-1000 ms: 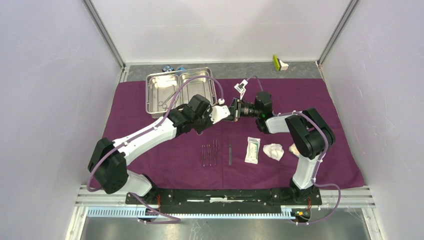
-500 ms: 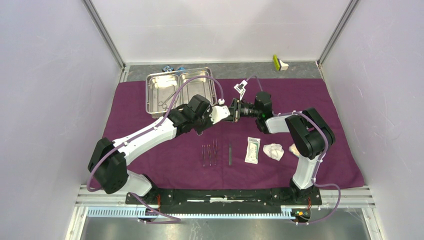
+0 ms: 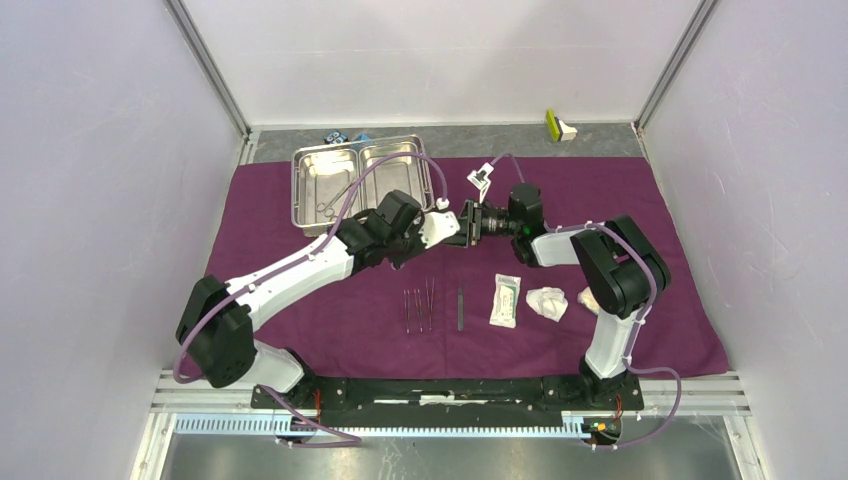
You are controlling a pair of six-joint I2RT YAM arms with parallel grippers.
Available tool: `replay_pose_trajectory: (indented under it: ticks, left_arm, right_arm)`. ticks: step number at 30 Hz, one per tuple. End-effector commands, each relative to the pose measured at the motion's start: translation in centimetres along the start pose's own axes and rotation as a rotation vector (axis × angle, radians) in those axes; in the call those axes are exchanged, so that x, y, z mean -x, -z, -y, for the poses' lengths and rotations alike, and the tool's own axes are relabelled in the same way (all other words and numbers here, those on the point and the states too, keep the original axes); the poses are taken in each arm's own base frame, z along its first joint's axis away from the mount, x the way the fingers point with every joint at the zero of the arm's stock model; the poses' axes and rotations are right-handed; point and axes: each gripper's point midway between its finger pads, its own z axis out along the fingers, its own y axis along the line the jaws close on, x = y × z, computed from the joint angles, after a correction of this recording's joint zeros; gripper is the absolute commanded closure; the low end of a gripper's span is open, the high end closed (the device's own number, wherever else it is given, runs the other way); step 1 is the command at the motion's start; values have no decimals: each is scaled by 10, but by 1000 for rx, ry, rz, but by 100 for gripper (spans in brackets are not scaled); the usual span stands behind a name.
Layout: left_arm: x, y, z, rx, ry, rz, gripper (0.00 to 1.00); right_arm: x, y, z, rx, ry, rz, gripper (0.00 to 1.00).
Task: Open and lay out the surgical kit
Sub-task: Place the medical item in the surgical kit.
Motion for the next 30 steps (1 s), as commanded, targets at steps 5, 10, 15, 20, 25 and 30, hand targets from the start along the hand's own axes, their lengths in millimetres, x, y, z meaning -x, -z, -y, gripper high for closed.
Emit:
replay_pose_trajectory:
  ticks: [5,10,15,20,25,30]
  left_arm:
    - [-25,19,-5,78,41,-63,98]
    - [-41,25,9,48,135,-111,98]
    - [-55,24,20,39,262,-144,98]
    - [-68,25,21,88,435,-178,98]
    - [-70,31,35,62,610,-215,98]
    - [-85,32,44,40,792,-287,98]
  right_arm:
    - [27,19,6,-35,99,47,46]
    - [37,34,11,-67,139,65,42]
    - [43,47,22,-137,200,42,42]
    - [57,69,40,-261,309,-8,42]
    - [70,97,54,-378,381,-59,42]
    - [77,127,57,-459,458,-48,42]
